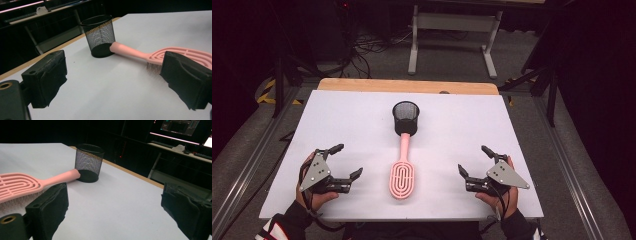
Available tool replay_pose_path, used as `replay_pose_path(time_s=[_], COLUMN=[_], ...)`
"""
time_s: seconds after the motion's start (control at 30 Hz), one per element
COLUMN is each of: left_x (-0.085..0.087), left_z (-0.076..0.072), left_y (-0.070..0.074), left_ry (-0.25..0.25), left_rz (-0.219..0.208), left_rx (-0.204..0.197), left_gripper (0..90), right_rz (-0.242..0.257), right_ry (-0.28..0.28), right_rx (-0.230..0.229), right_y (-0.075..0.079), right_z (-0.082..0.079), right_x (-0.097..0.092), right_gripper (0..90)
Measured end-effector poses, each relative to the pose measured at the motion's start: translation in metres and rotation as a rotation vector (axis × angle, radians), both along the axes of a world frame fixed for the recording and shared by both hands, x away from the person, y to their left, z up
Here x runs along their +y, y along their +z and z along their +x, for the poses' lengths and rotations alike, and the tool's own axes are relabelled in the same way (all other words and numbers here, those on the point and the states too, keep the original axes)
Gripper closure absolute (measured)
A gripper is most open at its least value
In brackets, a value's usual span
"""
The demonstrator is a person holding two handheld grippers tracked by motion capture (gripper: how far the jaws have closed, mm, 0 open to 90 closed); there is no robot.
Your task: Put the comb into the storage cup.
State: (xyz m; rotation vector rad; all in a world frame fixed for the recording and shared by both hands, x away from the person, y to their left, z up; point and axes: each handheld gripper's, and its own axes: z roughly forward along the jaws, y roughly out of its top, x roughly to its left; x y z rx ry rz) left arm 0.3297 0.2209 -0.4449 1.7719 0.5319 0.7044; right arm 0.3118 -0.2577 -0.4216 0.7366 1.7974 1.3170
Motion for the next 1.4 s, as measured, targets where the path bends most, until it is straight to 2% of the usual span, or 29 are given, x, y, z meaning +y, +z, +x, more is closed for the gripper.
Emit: replay_pose_path(time_s=[0.27, 0.4, 0.63, 0.83, 1.07, 1.3, 1.4], left_x=[0.002, 0.003, 0.002, 0.002, 0.001, 0.003, 0.002], left_z=[0.0, 0.0, -0.001, 0.0, -0.001, -0.001, -0.001], left_y=[-0.004, -0.003, -0.003, -0.003, -0.004, -0.004, -0.004], left_ry=[-0.005, 0.0, -0.005, -0.007, -0.014, -0.018, -0.019], left_rz=[0.017, 0.025, 0.03, 0.041, 0.044, 0.039, 0.038], left_rx=[0.027, 0.023, 0.034, 0.037, 0.039, 0.043, 0.043], left_gripper=[7.9, 7.9, 8.3, 8.5, 8.6, 8.5, 8.6], right_rz=[0.017, 0.002, 0.006, 0.009, 0.008, 0.012, 0.005], right_ry=[0.009, 0.016, 0.023, 0.031, 0.081, 0.11, 0.122], right_rx=[0.029, 0.03, 0.028, 0.019, 0.042, 0.024, 0.025], right_y=[-0.002, -0.003, 0.001, 0.006, 0.011, 0.018, 0.018], right_z=[0.007, 0.009, 0.013, 0.022, 0.032, 0.038, 0.043], right_x=[0.001, 0.003, 0.007, 0.013, 0.021, 0.034, 0.039], right_gripper=[8.8, 9.4, 10.9, 16.6, 23.3, 30.7, 36.6])
